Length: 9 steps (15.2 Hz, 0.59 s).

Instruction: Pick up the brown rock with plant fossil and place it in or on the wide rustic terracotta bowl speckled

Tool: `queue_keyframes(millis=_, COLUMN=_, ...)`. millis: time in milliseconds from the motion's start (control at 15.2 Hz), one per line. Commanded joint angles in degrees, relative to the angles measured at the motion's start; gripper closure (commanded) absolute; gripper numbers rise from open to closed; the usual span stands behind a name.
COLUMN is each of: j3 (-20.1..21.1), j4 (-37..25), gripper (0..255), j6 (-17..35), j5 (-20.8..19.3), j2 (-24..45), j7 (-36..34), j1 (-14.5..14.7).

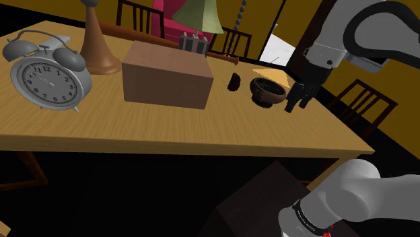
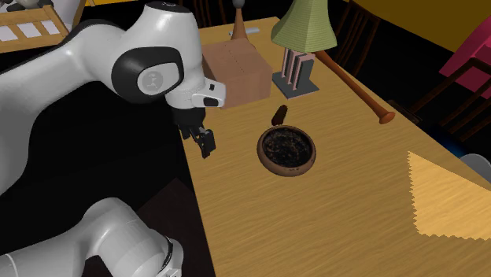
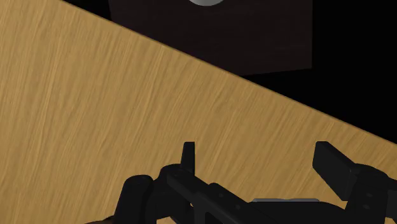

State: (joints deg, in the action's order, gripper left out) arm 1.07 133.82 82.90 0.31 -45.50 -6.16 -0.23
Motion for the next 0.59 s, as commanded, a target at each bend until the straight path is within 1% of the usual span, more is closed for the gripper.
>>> queue_keyframes(millis=0, j3=0.00, j4=0.00, gripper=0, j6=0.00, j5=0.00, j2=0.00, j7=0.00, j1=0.00)
queue_keyframes(millis=528, j3=-0.40, j4=-7.72, gripper=0, j6=10.31, j5=-2.26, j2=15.85, j7=0.17, j1=-1.20)
